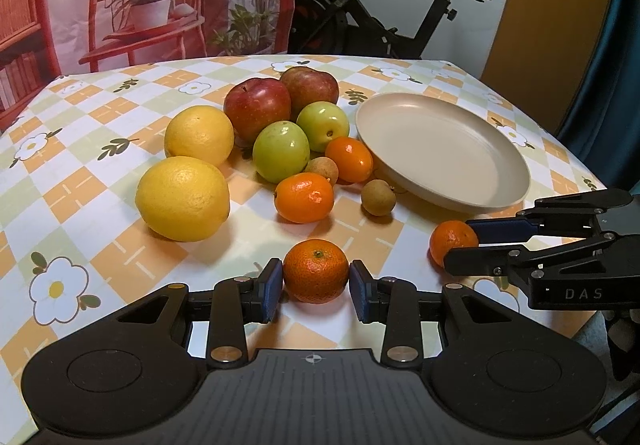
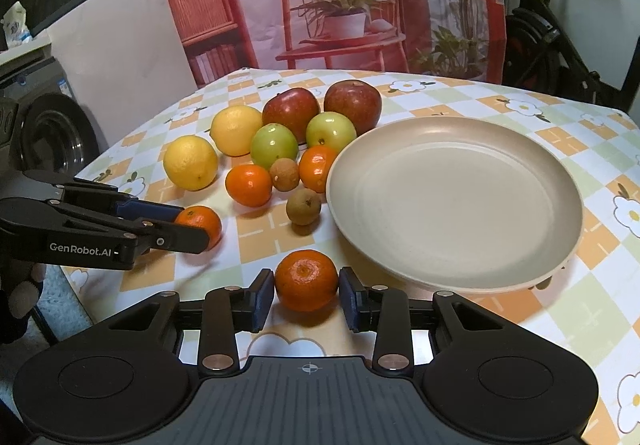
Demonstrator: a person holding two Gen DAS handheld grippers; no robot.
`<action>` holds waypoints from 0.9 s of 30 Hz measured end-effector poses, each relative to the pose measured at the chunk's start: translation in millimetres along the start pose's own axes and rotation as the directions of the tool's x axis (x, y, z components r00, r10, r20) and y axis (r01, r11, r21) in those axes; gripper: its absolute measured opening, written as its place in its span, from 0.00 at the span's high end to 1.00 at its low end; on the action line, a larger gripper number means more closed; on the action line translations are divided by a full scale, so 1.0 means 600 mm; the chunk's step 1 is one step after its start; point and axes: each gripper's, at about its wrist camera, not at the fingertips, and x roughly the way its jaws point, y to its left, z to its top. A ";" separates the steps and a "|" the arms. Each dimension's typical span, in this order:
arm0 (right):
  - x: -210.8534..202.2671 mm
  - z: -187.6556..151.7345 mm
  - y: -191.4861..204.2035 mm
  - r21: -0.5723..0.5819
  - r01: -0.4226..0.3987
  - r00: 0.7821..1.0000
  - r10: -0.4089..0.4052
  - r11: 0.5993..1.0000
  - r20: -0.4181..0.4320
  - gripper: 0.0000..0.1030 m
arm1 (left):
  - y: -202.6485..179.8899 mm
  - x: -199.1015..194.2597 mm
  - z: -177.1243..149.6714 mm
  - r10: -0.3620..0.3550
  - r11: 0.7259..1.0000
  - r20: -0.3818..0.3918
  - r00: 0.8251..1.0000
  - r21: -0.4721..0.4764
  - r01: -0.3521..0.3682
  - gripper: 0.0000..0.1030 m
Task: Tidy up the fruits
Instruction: 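Carry both held tangerines over the beige plate with both tools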
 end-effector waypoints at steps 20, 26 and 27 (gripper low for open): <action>-0.053 0.070 -0.059 -0.005 0.087 0.986 -0.085 0.996 0.144 0.70 | -0.022 -0.008 0.096 -0.017 0.999 0.108 0.994 0.033 0.014 0.63; -0.045 0.110 -0.112 -0.025 0.149 0.974 -0.143 0.989 0.175 0.70 | -0.050 0.033 0.154 -0.064 0.997 0.131 0.989 0.052 0.057 0.63; -0.041 0.114 -0.121 -0.026 0.157 0.973 -0.150 0.987 0.177 0.70 | -0.054 0.046 0.164 -0.076 0.996 0.128 0.989 0.046 0.070 0.63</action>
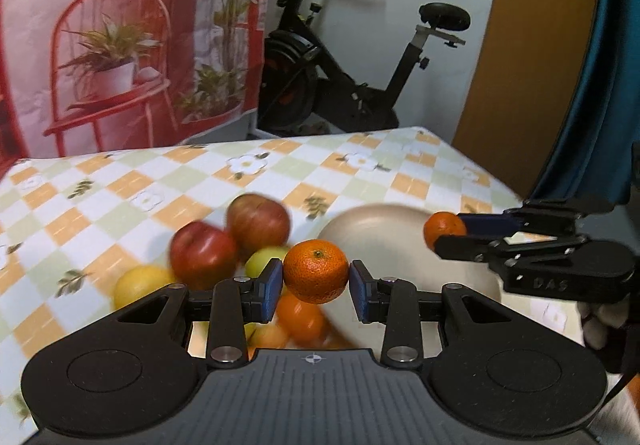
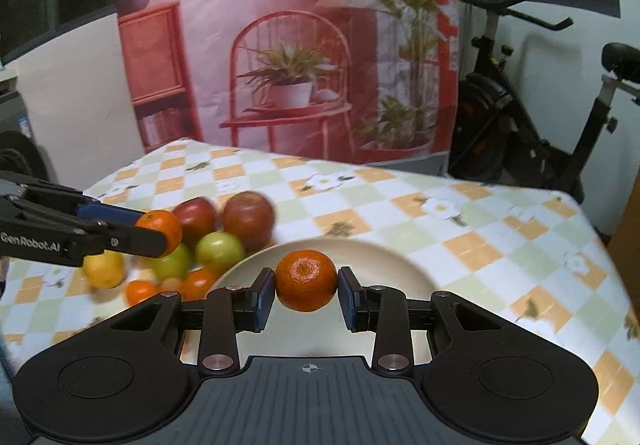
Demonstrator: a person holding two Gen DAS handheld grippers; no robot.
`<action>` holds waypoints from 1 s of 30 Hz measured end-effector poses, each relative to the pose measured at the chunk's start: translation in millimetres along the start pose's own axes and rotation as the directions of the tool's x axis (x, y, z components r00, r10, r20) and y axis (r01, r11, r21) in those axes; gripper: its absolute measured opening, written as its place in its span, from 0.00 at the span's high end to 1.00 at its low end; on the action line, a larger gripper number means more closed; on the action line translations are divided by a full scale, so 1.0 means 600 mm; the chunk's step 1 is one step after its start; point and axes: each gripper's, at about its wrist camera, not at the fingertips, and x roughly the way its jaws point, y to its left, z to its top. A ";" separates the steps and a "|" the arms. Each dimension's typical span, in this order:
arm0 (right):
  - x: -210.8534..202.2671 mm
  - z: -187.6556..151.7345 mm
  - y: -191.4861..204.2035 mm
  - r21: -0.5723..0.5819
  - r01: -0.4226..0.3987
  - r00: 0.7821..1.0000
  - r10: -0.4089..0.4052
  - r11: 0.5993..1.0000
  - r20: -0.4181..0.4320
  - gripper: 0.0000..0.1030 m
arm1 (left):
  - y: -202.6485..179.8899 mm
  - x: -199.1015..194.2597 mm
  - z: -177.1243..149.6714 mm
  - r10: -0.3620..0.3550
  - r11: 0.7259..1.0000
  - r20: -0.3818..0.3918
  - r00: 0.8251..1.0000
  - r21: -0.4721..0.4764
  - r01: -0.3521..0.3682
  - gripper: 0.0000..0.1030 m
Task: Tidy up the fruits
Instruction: 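Carry both held tangerines over the beige plate with both tools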
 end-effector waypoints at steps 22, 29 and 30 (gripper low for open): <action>0.144 -0.011 -0.094 -0.048 0.003 0.995 -0.008 0.999 -0.102 0.70 | -0.021 0.184 0.034 -0.046 0.996 -0.156 0.987 0.074 0.058 0.63; 0.149 -0.013 -0.099 -0.050 0.011 0.994 -0.016 0.999 -0.104 0.68 | -0.029 0.191 0.027 -0.034 0.992 -0.171 0.985 0.113 0.054 0.62; 0.148 -0.013 -0.100 -0.048 0.012 0.994 -0.017 0.999 -0.104 0.67 | -0.026 0.190 0.028 -0.038 0.993 -0.175 0.984 0.102 0.056 0.62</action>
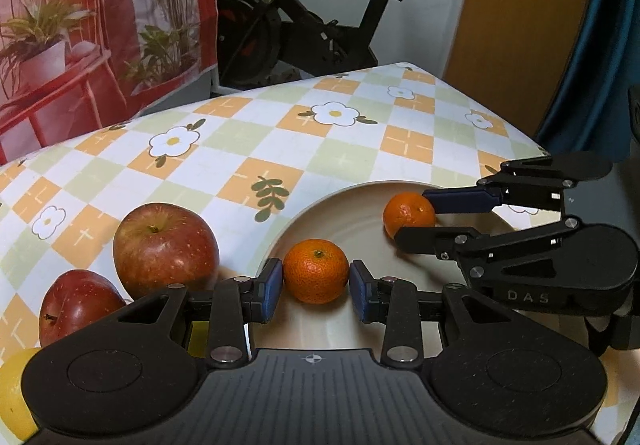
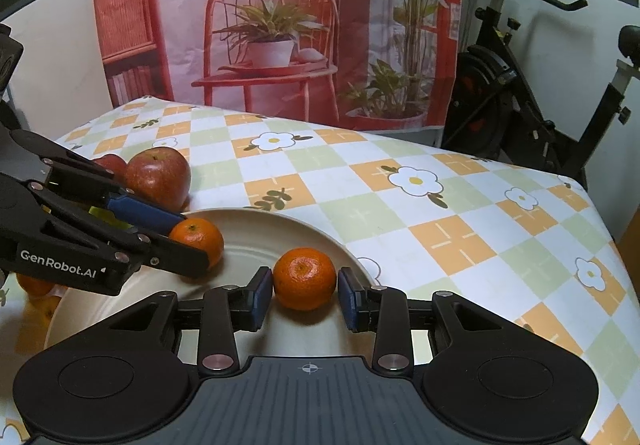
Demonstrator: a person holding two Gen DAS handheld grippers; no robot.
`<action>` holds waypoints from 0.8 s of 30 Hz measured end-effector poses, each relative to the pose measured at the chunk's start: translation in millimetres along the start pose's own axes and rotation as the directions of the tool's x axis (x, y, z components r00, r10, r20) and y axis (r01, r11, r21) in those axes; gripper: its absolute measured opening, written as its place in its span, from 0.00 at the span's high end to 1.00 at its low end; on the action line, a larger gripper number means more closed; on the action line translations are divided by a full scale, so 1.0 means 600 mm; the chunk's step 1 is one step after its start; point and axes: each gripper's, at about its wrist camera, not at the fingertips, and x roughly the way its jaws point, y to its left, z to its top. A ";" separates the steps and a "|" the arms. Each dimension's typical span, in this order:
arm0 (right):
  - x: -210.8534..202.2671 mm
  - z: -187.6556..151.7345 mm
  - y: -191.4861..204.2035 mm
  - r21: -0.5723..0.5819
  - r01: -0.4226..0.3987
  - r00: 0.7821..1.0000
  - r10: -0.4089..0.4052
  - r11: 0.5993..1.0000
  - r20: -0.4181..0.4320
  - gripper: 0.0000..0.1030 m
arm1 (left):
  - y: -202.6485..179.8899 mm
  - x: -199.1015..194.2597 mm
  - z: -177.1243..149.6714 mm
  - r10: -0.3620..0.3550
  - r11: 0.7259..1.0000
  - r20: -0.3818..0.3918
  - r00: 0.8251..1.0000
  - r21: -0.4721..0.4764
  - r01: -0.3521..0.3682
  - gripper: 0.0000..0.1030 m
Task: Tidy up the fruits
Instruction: 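Carry both held tangerines over the beige plate with both tools, then open both tools to drop the tangerines onto the beige plate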
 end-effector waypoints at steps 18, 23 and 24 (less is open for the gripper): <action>-0.080 -0.007 0.056 0.078 -0.036 0.996 0.030 0.996 0.078 0.64 | 0.040 -0.152 -0.039 0.104 0.987 0.111 0.988 -0.134 -0.089 0.55; -0.087 -0.008 0.097 0.071 -0.072 0.995 0.067 0.995 0.076 0.64 | 0.070 -0.199 -0.068 0.164 0.972 0.116 0.980 -0.190 -0.140 0.55; -0.087 -0.007 0.106 0.067 -0.080 0.994 0.075 0.995 0.074 0.64 | 0.075 -0.205 -0.071 0.173 0.969 0.117 0.978 -0.199 -0.148 0.55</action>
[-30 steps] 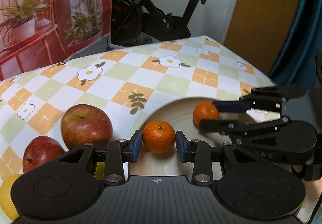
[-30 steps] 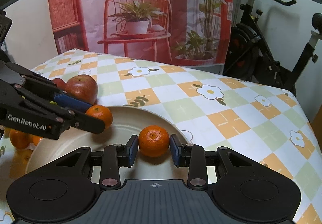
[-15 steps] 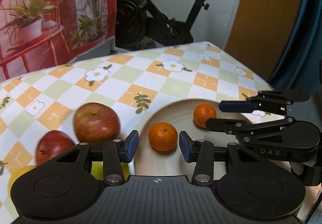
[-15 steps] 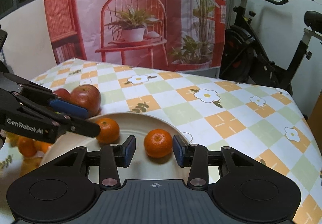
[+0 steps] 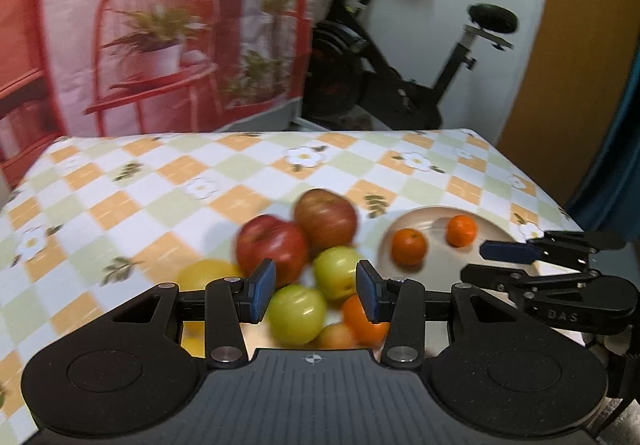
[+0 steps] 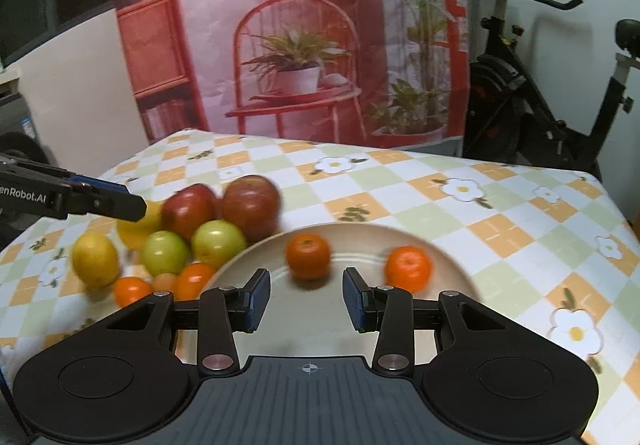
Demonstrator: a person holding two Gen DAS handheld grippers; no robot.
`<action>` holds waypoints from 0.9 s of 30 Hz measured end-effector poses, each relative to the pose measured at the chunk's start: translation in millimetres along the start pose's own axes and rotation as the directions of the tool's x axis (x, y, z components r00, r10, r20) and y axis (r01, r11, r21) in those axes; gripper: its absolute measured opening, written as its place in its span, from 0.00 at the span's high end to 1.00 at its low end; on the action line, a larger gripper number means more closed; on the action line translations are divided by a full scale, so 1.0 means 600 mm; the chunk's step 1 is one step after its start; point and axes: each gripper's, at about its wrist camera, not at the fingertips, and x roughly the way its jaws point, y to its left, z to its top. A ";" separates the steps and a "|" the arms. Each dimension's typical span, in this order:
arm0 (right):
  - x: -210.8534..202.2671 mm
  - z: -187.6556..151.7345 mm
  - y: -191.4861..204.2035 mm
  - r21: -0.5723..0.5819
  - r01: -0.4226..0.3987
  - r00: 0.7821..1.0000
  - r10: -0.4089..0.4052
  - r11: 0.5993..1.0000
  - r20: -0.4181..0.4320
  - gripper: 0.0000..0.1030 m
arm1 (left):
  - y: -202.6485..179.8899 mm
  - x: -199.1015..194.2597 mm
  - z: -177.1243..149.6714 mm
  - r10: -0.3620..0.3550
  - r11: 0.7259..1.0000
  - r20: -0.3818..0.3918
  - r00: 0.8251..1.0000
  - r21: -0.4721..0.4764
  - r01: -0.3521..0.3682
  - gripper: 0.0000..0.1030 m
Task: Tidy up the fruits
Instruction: 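Open both tools to drop the tangerines onto the beige plate, then move both tools back toward the remaining tangerines in the pile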
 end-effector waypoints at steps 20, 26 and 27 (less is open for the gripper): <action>0.019 -0.015 0.148 -0.191 -0.146 0.985 0.125 0.971 -0.120 0.72 | 0.056 -0.046 -0.079 0.020 0.997 0.014 1.000 -0.071 -0.019 0.56; 0.015 -0.017 0.148 -0.181 -0.119 0.988 0.099 0.976 -0.116 0.72 | 0.048 -0.042 -0.088 -0.029 0.999 0.017 0.999 -0.045 0.030 0.56; 0.012 -0.018 0.145 -0.167 -0.112 0.990 0.094 0.980 -0.109 0.72 | 0.046 -0.041 -0.091 -0.032 0.999 0.017 0.999 -0.040 0.033 0.56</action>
